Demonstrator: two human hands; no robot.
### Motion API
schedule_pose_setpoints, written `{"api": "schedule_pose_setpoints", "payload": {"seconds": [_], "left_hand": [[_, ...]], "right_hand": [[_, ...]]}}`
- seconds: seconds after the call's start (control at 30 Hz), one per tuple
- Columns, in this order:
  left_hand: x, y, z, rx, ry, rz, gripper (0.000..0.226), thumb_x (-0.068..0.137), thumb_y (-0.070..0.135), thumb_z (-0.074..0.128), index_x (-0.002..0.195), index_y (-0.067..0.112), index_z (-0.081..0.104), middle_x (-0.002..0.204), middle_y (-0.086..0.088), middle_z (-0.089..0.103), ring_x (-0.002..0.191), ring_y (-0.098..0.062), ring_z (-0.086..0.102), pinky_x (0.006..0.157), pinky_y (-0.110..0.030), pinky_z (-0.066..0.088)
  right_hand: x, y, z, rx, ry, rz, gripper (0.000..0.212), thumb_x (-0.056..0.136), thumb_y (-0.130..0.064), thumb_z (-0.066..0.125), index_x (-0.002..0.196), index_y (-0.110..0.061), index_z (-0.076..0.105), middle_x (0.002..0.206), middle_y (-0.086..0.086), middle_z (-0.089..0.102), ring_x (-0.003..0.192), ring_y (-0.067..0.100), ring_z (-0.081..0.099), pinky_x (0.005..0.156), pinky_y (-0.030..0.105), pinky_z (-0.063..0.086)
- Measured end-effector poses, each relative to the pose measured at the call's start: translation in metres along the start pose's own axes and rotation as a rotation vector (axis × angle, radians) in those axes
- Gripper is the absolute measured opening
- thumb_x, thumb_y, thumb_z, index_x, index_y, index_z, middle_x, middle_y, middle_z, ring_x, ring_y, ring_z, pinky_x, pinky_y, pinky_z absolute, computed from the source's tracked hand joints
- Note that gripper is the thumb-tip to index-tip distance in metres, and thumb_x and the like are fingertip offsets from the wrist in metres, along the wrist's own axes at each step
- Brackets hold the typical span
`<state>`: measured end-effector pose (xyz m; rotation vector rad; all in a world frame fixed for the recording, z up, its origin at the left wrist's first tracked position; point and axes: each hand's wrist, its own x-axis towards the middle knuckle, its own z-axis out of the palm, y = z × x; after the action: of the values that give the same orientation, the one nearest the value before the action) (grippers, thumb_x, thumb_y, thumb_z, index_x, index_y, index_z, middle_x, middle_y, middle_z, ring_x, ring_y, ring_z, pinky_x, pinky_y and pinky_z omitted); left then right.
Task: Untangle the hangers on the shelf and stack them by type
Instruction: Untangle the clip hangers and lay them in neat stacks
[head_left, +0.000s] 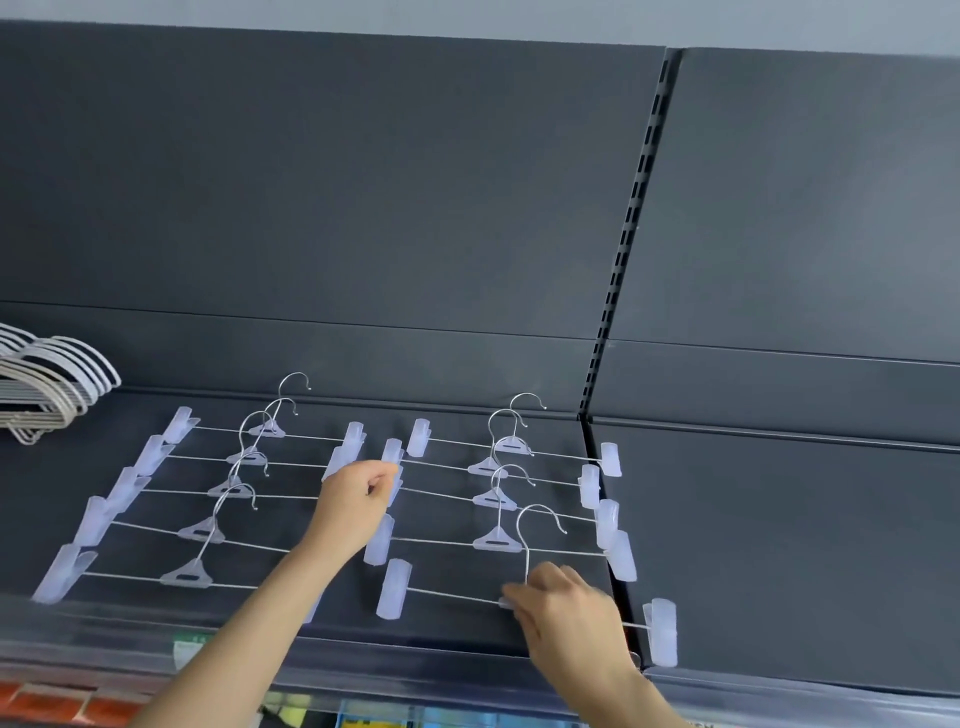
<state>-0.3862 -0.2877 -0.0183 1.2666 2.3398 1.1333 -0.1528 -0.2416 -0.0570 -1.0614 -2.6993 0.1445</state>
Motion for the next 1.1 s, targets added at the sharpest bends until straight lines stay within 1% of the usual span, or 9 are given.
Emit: {"api": "schedule_pose_setpoints", "payload": {"seconds": [0.17,0.37,0.5,0.57,0.63,0.7,0.8,0.93,1.1], "left_hand": [[0.010,-0.004,0.002,-0.016,-0.020,-0.005,0.022,0.087,-0.001,0.043,0.072,0.016,0.042,0.072,-0.005,0.041,0.068,-0.016,0.034,0.063,-0.023,0.029],[0.025,0.001,0.006,0.023,-0.023,-0.016,0.030,0.087,-0.001,0.043,0.059,0.008,0.045,0.051,0.003,0.028,0.047,-0.015,0.028,0.050,-0.012,0.033],[0.043,0.002,0.008,0.079,-0.023,-0.006,0.036,0.083,-0.005,0.037,0.053,0.013,0.027,0.053,0.002,0.025,0.044,-0.014,0.030,0.042,-0.017,0.028],[0.058,0.001,0.009,0.109,-0.044,-0.013,0.037,0.080,-0.005,0.037,0.053,0.015,0.021,0.053,0.001,0.023,0.052,-0.016,0.024,0.046,-0.024,0.017],[0.070,0.003,0.010,0.139,-0.068,-0.046,0.034,0.080,-0.004,0.039,0.052,0.014,0.028,0.053,-0.005,0.025,0.059,-0.021,0.024,0.050,-0.030,0.014],[0.080,0.005,0.013,0.192,-0.129,-0.131,0.018,0.085,0.002,0.041,0.073,0.009,0.052,0.071,-0.016,0.049,0.072,-0.023,0.033,0.053,-0.030,0.021],[0.092,-0.004,0.020,0.336,-0.273,-0.210,0.017,0.087,0.009,0.042,0.086,0.026,0.044,0.103,-0.007,0.063,0.089,-0.021,0.034,0.069,-0.027,0.033],[0.097,-0.011,0.026,0.405,-0.256,-0.238,0.018,0.081,-0.001,0.042,0.084,0.012,0.054,0.091,-0.010,0.062,0.086,-0.022,0.041,0.053,-0.025,0.028],[0.098,-0.028,0.023,0.334,-0.175,-0.229,0.023,0.077,-0.001,0.047,0.062,0.016,0.047,0.098,-0.011,0.059,0.076,-0.027,0.056,0.049,-0.024,0.033]], "right_hand": [[-0.004,0.005,-0.005,0.056,-0.031,-0.076,0.042,0.031,-0.026,0.090,0.063,-0.039,0.067,0.055,-0.017,0.056,0.047,0.006,0.052,0.038,0.011,0.019],[-0.002,0.008,-0.003,0.067,0.018,-0.088,0.053,0.034,-0.030,0.085,0.080,-0.042,0.062,0.065,-0.022,0.060,0.054,0.003,0.055,0.037,0.008,0.031],[0.021,0.027,-0.046,0.209,0.237,0.089,0.027,0.070,-0.019,0.066,0.093,-0.032,0.062,0.080,-0.013,0.066,0.071,0.008,0.059,0.054,0.022,0.051],[0.055,0.059,-0.066,0.362,0.187,0.325,0.021,0.083,-0.005,0.051,0.068,-0.017,0.060,0.070,-0.001,0.057,0.063,0.022,0.051,0.055,0.031,0.044],[0.087,0.091,-0.072,0.387,0.145,0.483,0.027,0.083,-0.002,0.044,0.059,-0.012,0.039,0.059,0.002,0.040,0.060,0.028,0.035,0.050,0.031,0.029],[0.111,0.113,-0.065,0.421,0.027,0.623,0.013,0.086,-0.008,0.046,0.076,-0.007,0.054,0.067,0.007,0.051,0.068,0.031,0.044,0.057,0.031,0.036],[0.124,0.128,-0.046,0.655,-0.138,0.783,0.033,0.088,-0.011,0.051,0.121,-0.006,0.055,0.072,0.008,0.056,0.062,0.027,0.051,0.056,0.028,0.044],[0.135,0.134,-0.037,0.773,-0.085,0.776,0.025,0.087,0.000,0.054,0.109,-0.002,0.064,0.066,0.005,0.056,0.053,0.016,0.045,0.051,0.023,0.039],[0.143,0.130,-0.027,0.845,-0.020,0.716,0.020,0.085,0.005,0.054,0.101,-0.001,0.064,0.082,0.009,0.062,0.073,0.023,0.054,0.063,0.026,0.043]]}}
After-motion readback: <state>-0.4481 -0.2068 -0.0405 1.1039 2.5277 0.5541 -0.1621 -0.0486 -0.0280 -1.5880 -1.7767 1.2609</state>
